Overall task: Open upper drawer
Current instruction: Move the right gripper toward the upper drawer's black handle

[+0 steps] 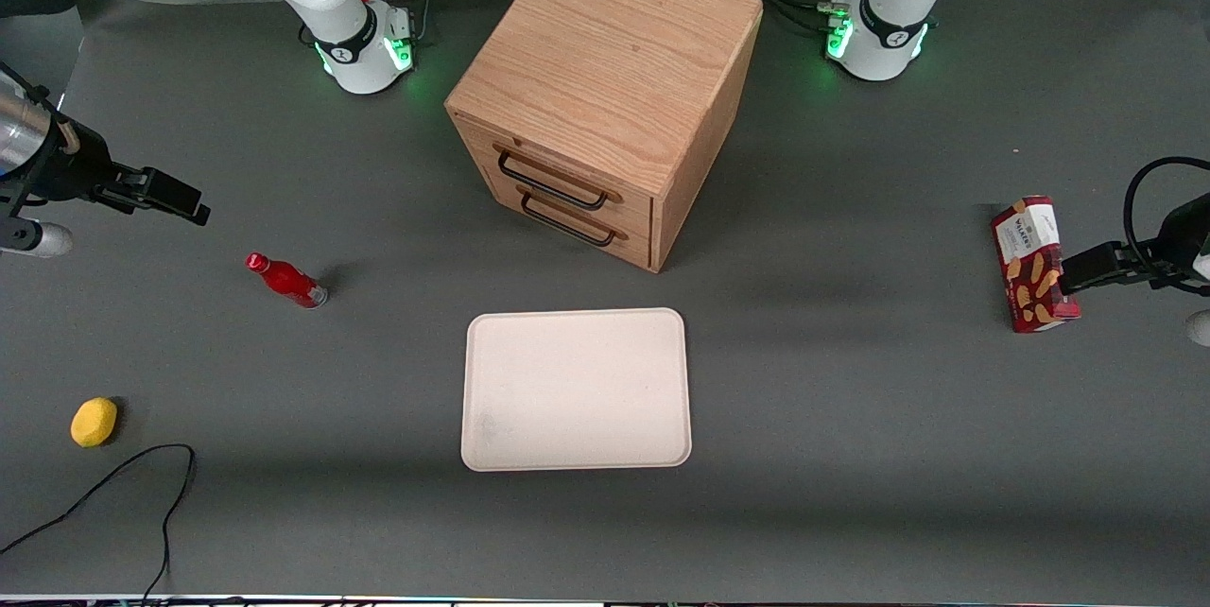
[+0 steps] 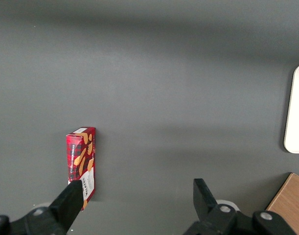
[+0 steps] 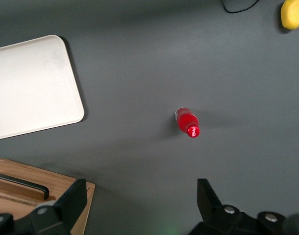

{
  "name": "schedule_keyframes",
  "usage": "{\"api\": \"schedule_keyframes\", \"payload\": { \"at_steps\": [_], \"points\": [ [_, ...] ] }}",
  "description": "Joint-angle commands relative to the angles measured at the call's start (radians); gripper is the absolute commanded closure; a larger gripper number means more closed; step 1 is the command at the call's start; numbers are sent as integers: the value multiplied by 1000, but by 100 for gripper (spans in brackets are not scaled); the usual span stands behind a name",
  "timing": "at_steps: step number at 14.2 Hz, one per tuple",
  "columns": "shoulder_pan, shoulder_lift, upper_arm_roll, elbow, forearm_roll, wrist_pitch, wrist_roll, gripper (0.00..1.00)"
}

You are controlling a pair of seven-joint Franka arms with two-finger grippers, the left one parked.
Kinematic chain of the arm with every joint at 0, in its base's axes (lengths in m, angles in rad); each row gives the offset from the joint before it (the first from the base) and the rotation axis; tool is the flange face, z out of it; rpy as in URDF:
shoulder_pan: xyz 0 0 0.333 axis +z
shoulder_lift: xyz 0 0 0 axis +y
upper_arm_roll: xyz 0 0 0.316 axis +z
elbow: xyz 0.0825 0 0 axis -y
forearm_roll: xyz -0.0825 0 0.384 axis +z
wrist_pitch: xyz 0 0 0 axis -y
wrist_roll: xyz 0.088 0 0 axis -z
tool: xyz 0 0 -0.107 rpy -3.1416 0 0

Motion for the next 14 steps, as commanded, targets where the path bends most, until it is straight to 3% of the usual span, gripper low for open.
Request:
{"api": "schedule_keyframes", "payload": {
  "at_steps": [1,4,8,9,12,14],
  "points": [
    [2,12,7,22,-25,-12,7,0],
    [5,27,20,40,-21,19,6,0],
    [7,53,210,66,-13,90,4,0],
    [7,68,264,68,-14,93,-43,0],
    [5,99,402,84,-22,111,-391,0],
    [7,110,471,88,-8,110,-436,0]
  ]
}}
